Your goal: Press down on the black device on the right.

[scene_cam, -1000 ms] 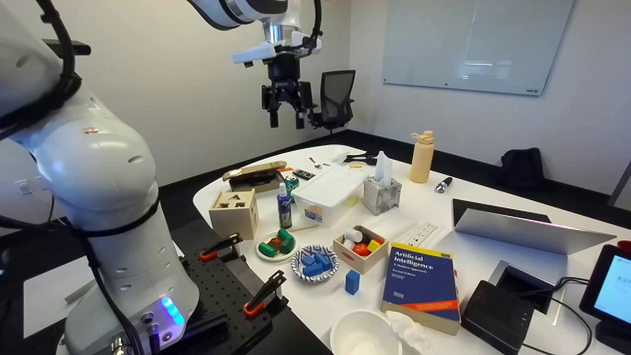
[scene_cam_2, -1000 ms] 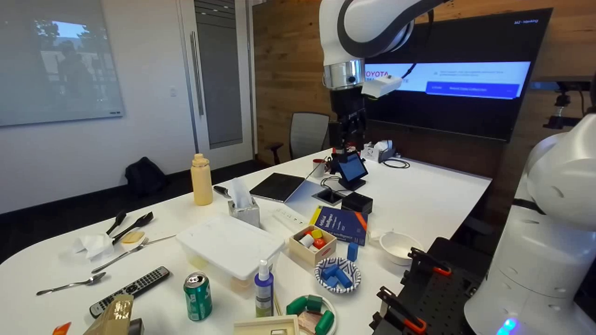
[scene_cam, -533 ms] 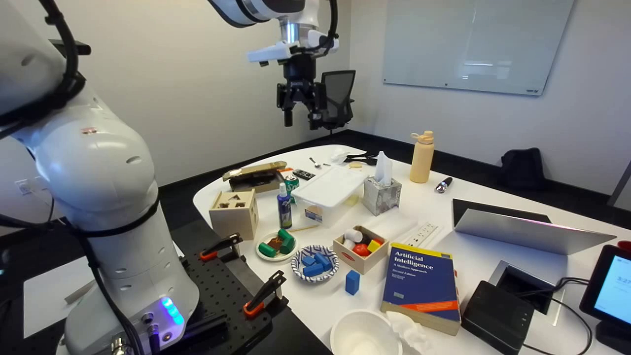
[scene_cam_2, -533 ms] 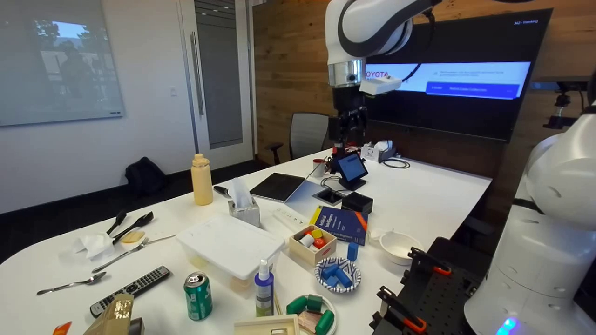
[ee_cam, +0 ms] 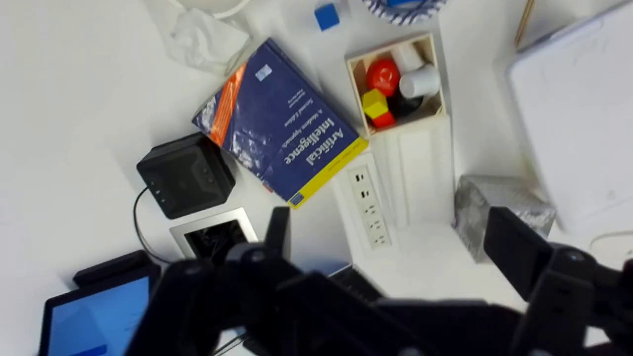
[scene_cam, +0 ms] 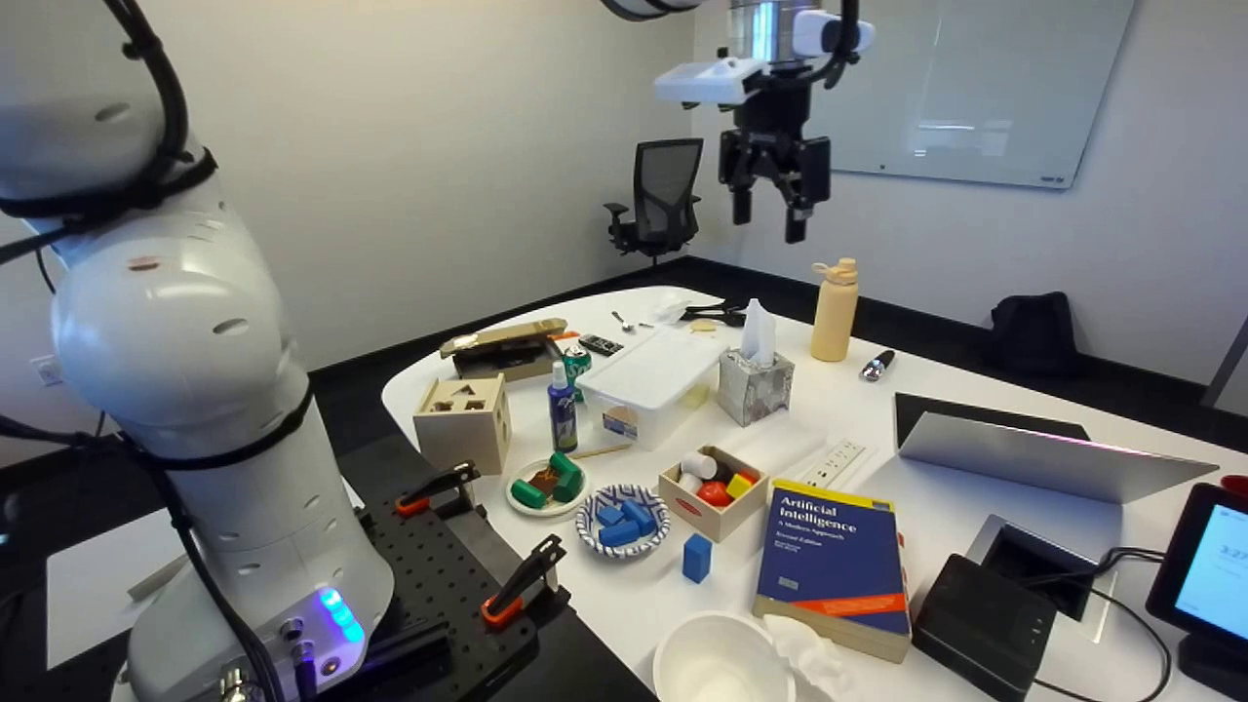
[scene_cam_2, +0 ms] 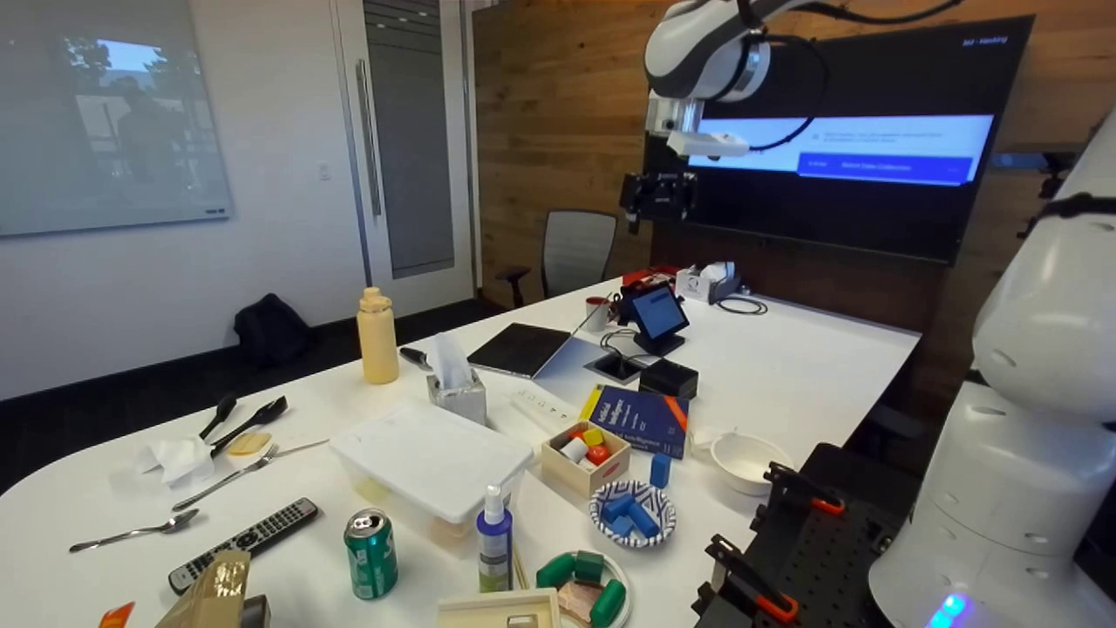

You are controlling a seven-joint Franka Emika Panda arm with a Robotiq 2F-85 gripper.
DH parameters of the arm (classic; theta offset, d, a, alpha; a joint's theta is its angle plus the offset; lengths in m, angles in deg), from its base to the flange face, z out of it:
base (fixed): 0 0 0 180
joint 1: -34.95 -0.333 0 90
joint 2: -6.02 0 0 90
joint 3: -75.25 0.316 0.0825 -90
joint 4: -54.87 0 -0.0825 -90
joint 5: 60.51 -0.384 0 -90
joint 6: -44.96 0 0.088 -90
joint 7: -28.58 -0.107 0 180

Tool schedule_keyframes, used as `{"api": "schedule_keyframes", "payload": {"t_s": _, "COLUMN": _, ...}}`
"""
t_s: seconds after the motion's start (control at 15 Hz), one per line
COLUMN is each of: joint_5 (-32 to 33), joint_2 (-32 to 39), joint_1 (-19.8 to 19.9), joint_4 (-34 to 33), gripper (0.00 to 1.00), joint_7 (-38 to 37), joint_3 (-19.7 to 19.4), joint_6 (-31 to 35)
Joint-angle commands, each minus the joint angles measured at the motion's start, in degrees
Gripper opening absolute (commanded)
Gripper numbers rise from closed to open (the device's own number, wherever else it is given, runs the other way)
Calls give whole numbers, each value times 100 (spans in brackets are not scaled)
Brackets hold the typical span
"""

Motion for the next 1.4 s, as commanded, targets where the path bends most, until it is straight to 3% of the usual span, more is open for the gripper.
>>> {"api": "schedule_keyframes", "payload": {"t_s": 0.0, "joint_5": -586, "joint_2": 1219, "joint_1": 242, "joint_4": -1135, "gripper": 100, "joint_7": 95, "joint_3": -254, "joint_6": 517}}
{"api": "schedule_keyframes", "payload": {"t_s": 0.2, "joint_5": -1185, "joint_2": 2285, "joint_1": 548, "joint_4": -1973, "gripper": 100, "joint_7": 47, "joint_3": -350, "joint_6": 868}}
{"api": "schedule_keyframes", "payload": {"t_s": 0.4, "joint_5": -1462, "joint_2": 3337, "joint_1": 935, "joint_4": -2872, "gripper": 100, "joint_7": -52, "joint_3": -323, "joint_6": 798}}
{"api": "schedule_keyframes", "payload": {"t_s": 0.73, "joint_5": -1467, "joint_2": 4700, "joint_1": 1448, "joint_4": -3950, "gripper": 100, "joint_7": -325, "joint_3": -241, "joint_6": 633}}
{"api": "schedule_keyframes", "payload": {"t_s": 0.8, "joint_5": -1454, "joint_2": 4916, "joint_1": 1505, "joint_4": -4100, "gripper": 75, "joint_7": -417, "joint_3": -223, "joint_6": 591}}
{"api": "schedule_keyframes", "payload": {"t_s": 0.87, "joint_5": -1440, "joint_2": 5089, "joint_1": 1547, "joint_4": -4230, "gripper": 74, "joint_7": -473, "joint_3": -212, "joint_6": 556}}
{"api": "schedule_keyframes", "payload": {"t_s": 1.33, "joint_5": -1468, "joint_2": 6079, "joint_1": 1747, "joint_4": -5021, "gripper": 20, "joint_7": -832, "joint_3": -117, "joint_6": 305}}
